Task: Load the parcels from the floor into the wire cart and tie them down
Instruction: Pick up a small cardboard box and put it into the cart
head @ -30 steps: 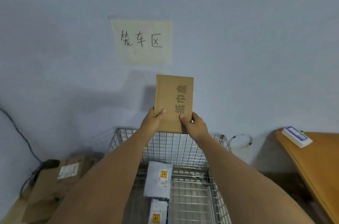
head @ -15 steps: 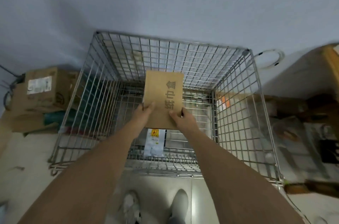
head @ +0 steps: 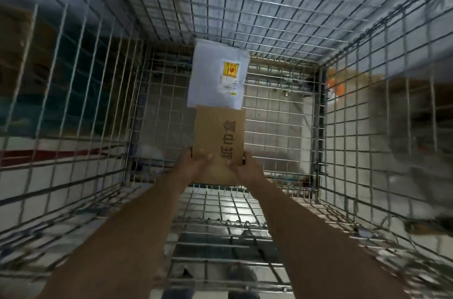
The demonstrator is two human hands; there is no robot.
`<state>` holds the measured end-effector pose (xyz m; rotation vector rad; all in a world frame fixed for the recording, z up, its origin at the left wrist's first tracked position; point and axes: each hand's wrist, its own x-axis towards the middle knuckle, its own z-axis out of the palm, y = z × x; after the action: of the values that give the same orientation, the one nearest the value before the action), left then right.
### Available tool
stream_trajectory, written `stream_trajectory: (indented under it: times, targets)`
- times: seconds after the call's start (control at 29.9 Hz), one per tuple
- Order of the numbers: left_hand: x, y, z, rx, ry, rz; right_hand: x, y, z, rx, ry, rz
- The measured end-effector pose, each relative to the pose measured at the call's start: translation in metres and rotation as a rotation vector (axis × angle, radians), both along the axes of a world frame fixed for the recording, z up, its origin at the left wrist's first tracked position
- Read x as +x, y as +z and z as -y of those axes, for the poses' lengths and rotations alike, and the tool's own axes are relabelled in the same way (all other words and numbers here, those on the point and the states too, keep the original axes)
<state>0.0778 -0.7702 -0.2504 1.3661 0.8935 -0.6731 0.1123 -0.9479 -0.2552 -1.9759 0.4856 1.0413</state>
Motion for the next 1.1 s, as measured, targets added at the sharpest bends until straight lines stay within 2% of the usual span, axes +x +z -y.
stream_trajectory:
  times: [0.13, 0.27, 0.5, 0.77, 0.87, 0.9, 1.0, 1.04, 1.1]
  targets:
    - [-0.005, -0.052, -0.006, 0.099, -0.04, -0.072, -0.003, -0.04, 0.001, -0.075, 0.051, -0.01]
    - [-0.008, -0.073, -0.008, 0.016, -0.011, -0.046, -0.007, -0.058, 0.008, 0.0, -0.046, -0.053]
    - [-0.005, -0.066, -0.01, -0.054, -0.002, -0.071, -0.002, -0.056, 0.006, 0.009, -0.064, -0.106]
    - [0.0, -0.051, -0.013, 0.076, -0.052, -0.203, 0.006, -0.027, -0.004, -0.045, -0.08, -0.125]
    - [0.0, -0.022, -0.014, 0.232, -0.202, -0.177, 0.015, -0.002, 0.002, -0.147, 0.067, -0.033]
    - [0.002, -0.008, -0.015, 0.312, -0.312, -0.134, 0.019, 0.009, 0.004, -0.182, 0.155, 0.007]
    - [0.021, 0.049, -0.022, 0.681, -0.872, 0.031, 0.041, 0.056, 0.01, -0.294, 0.555, 0.101]
    - [0.032, 0.07, -0.024, 0.767, -0.981, 0.08, 0.052, 0.077, 0.01, -0.342, 0.694, 0.116]
    - [0.057, 0.117, -0.028, 0.837, -1.065, 0.152, 0.077, 0.128, 0.009, -0.433, 0.881, 0.18]
